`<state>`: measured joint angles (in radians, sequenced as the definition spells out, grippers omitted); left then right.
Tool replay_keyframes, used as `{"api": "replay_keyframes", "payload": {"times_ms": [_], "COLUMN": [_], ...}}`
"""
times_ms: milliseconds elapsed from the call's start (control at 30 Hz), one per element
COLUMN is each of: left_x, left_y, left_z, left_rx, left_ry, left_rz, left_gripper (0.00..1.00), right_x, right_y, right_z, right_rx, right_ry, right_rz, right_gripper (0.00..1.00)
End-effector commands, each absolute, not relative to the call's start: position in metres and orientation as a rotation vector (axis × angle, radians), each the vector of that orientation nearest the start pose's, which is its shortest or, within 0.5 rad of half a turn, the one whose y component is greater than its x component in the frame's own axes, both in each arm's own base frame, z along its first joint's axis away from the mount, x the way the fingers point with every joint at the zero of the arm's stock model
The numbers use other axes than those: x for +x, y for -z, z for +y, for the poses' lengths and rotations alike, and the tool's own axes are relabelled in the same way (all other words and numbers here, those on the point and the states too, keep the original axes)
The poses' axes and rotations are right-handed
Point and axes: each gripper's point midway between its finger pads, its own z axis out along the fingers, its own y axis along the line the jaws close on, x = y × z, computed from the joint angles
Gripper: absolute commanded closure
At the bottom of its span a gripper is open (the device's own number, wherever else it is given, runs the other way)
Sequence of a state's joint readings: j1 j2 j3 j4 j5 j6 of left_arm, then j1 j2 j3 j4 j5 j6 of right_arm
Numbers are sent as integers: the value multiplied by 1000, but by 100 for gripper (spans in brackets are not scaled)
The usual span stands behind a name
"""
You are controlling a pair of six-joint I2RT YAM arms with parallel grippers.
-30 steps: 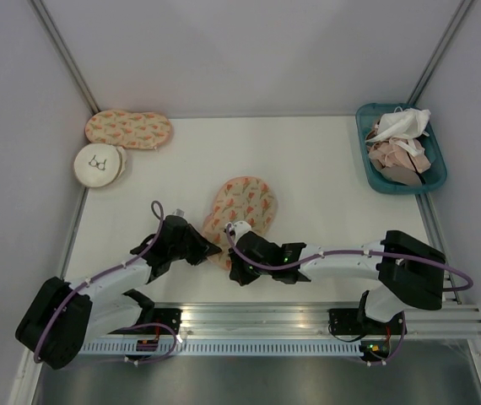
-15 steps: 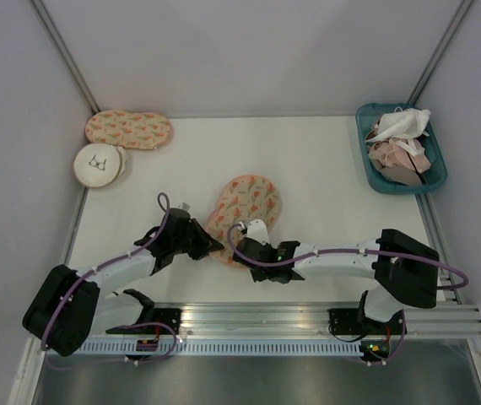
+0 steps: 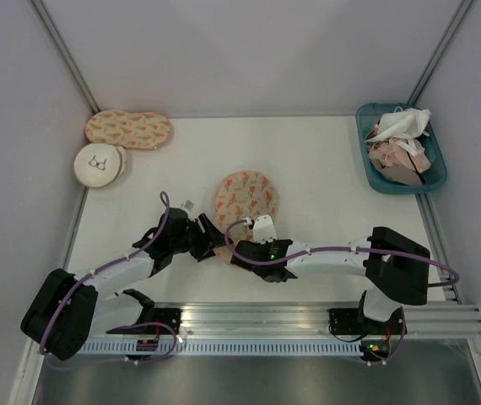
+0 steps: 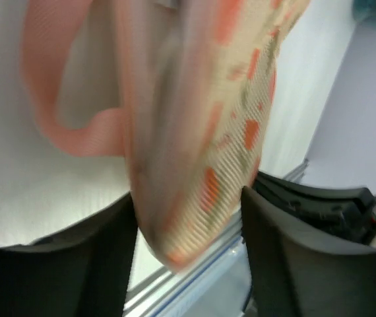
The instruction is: Unzip the laundry bag and remove the bra
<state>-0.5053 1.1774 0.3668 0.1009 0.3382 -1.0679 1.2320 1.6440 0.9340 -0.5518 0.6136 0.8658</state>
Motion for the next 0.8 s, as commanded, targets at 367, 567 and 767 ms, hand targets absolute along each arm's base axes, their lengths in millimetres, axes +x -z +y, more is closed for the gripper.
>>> {"api": "replay_keyframes", "payload": {"times_ms": [367,567,767], "left_x": [185,182,169], "left_y": [-102,-155,-175], "left_z": [-190,-159,-157], "left_rx": [-581,-614,-548], "left_ry": [1133,1157,1225], "left_rz": [2309,1997,1914], "left_gripper": [1,1,1], "right_x": [190,185,196], "right_y": [-93,-137,-157], "right_z": [218,265,331], "right_rx": [-243,-335,-439], "right_ry": [199,-178,-318], "right_rz": [2319,2268,2234], "right_gripper": [32,29,29]}}
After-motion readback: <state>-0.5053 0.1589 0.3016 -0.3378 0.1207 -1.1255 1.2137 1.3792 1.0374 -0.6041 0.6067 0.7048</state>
